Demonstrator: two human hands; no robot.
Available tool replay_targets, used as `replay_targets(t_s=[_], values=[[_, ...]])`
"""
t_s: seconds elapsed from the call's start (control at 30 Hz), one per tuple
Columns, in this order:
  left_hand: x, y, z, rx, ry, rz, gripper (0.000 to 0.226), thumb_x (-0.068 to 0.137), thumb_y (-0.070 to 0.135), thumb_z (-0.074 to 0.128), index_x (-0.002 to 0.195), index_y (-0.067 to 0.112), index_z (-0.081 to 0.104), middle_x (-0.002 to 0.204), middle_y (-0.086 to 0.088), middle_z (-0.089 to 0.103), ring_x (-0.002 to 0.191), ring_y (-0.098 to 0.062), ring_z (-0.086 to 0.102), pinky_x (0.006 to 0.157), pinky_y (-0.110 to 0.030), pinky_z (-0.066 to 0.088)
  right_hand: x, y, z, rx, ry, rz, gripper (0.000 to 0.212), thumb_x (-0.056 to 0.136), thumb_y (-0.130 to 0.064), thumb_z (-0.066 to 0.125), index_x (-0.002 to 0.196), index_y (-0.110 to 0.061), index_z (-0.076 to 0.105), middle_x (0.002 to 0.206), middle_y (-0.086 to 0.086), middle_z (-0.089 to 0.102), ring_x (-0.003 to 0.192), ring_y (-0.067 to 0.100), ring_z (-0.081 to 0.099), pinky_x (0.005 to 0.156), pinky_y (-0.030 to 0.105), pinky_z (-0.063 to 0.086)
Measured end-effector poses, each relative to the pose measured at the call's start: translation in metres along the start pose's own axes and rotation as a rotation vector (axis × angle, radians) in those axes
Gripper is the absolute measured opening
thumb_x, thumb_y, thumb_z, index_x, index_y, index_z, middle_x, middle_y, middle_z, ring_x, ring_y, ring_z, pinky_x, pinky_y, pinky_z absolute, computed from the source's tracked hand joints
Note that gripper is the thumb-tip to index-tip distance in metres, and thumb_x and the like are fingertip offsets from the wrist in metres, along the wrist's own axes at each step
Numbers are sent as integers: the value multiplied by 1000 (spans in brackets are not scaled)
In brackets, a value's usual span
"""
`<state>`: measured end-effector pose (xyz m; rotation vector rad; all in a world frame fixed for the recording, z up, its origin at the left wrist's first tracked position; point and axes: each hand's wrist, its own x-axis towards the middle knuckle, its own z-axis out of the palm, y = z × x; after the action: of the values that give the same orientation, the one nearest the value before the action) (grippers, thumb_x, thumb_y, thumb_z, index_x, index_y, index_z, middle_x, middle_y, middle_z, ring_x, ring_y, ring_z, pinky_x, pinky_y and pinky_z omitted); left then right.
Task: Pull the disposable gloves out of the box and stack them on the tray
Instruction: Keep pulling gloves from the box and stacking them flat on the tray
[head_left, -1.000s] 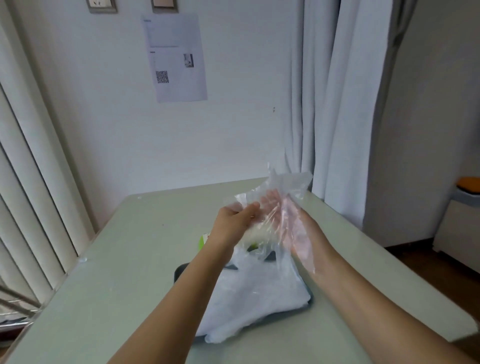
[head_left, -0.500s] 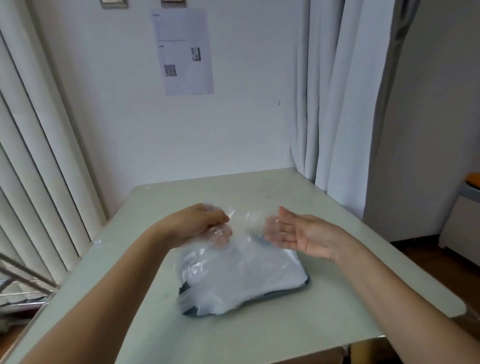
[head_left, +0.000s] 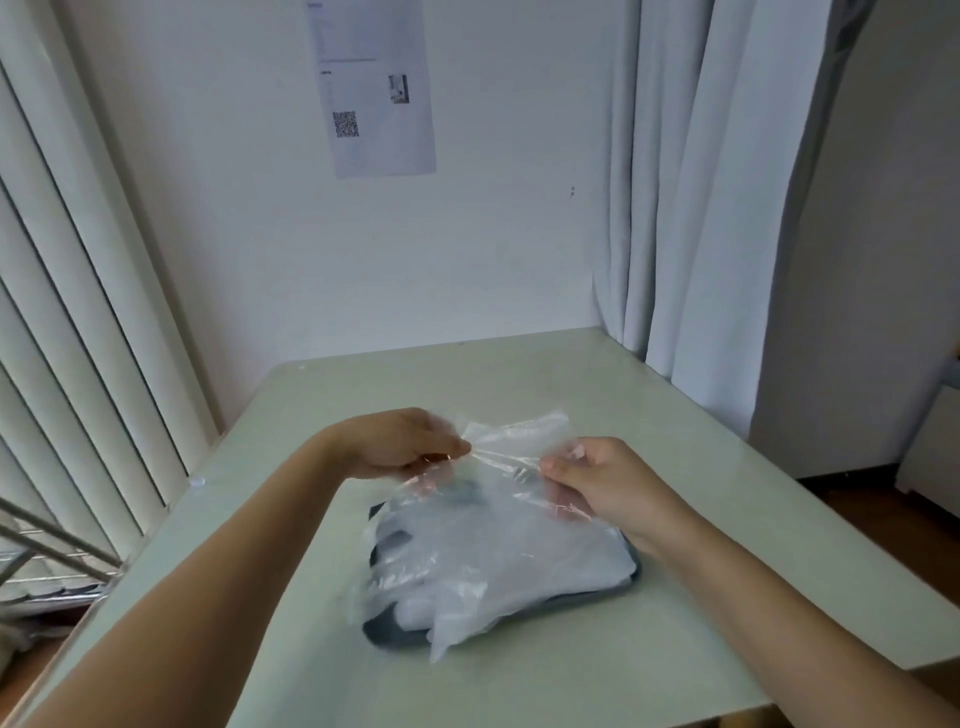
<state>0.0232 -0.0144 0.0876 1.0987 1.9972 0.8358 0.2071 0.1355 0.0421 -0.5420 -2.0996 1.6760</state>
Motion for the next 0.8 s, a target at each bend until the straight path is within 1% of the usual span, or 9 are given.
replay_targets(t_s=[0.1,0.17,0.3,0.4,0.47,0.53,0.63,0.73,0.8], values=[[32,-15,16,272,141,-26,30,91,41,63,74,16,62,63,5,56,57,-10,49,59,-19,40,5,17,-4,-214,56,101,37,93,-11,58,56,-5,53,39,-4,55,36,6,50,51,23,49],[48,-22,28,331,208,0,26,88,39,66,69,21,62,60,8,56,55,-6,50,54,-14,39,11,34,-5,-400,89,132,37,89,-13,58,53,-9,53,44,-3,58,41,10,58,59,30,55],[72,-38,45,285,249,-22,27,85,24,70,62,20,56,54,9,50,42,-1,45,44,-12,39,18,58,-3,-851,168,218,34,85,-28,58,61,-19,35,94,10,67,82,28,60,63,26,39],[83,-51,53,369,257,-12,34,83,22,70,57,20,49,55,9,49,47,-2,43,46,-9,34,19,66,0,-945,171,235,34,86,-26,54,63,-20,31,105,10,65,91,29,59,64,23,32],[85,-56,56,409,272,-27,34,82,24,70,56,20,49,54,9,48,50,-4,41,46,-12,30,21,68,1,-992,170,235,28,88,-24,52,65,-17,37,107,11,64,98,30,61,65,24,33],[85,-57,57,437,314,-41,29,81,27,69,58,21,53,58,8,53,53,-6,44,47,-15,32,22,68,1,-1038,152,237,14,89,-21,49,84,-10,55,110,10,64,101,29,61,66,24,35],[78,-54,54,371,514,-54,6,86,26,61,84,20,62,74,6,62,68,-15,57,60,-25,44,23,67,1,-1065,142,241,22,91,-20,48,105,-7,59,114,10,62,104,29,60,68,24,36],[68,-50,60,354,700,18,22,91,19,54,113,17,59,103,0,66,91,-20,61,76,-28,47,23,67,2,-1073,138,244,21,91,-21,48,102,-7,59,114,10,62,103,29,59,68,24,35],[59,-42,75,417,643,130,35,94,19,52,129,16,53,127,-3,58,109,-22,57,89,-26,40,24,68,2,-1082,133,247,14,91,-21,49,87,-10,56,113,10,62,97,28,59,67,24,34]])
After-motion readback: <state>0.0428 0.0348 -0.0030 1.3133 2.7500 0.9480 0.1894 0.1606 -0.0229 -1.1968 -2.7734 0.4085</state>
